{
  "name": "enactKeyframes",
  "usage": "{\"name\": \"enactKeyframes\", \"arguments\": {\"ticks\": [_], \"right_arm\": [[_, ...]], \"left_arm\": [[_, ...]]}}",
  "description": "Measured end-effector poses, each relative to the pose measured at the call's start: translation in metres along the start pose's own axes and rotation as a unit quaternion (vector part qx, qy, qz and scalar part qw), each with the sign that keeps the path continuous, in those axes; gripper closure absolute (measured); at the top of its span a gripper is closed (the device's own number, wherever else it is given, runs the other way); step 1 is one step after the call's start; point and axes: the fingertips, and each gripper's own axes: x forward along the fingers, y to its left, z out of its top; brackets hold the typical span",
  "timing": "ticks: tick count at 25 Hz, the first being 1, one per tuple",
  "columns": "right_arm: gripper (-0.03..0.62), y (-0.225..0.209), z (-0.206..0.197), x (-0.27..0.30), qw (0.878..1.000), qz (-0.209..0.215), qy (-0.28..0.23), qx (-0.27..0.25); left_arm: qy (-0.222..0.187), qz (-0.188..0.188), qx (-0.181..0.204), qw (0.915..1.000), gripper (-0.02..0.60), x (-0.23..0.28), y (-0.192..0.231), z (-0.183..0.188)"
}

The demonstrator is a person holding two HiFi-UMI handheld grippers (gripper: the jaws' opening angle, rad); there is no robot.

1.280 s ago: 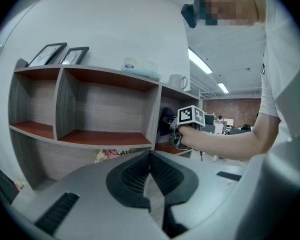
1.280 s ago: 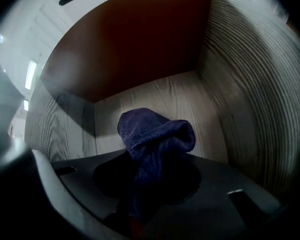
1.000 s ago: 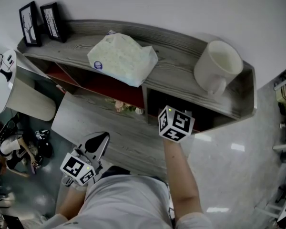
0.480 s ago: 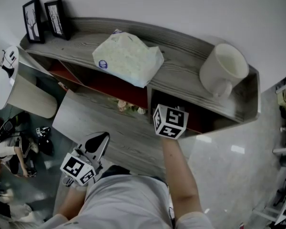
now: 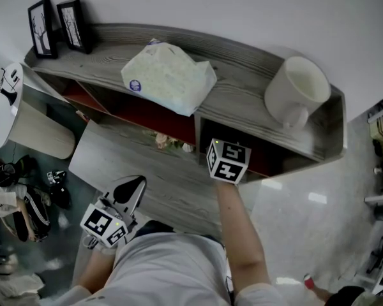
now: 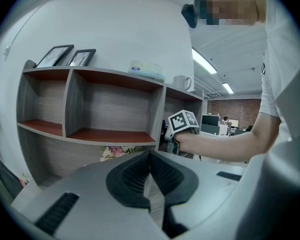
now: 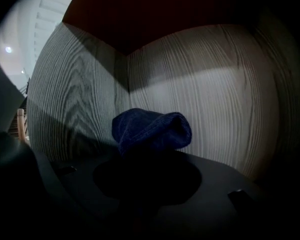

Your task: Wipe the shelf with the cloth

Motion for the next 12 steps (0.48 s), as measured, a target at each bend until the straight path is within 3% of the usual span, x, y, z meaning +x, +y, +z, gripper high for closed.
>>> {"name": "enactKeyframes", "arguments": {"ticks": [12], "right_arm": [[0.480,-0.075,-0.024,-0.028,0.996,-0.077,0.026,0.044]], "left_arm": [[-0.001,-0.017,0.003,0.9999,0.568,0.007,-0.006,0.001]]}}
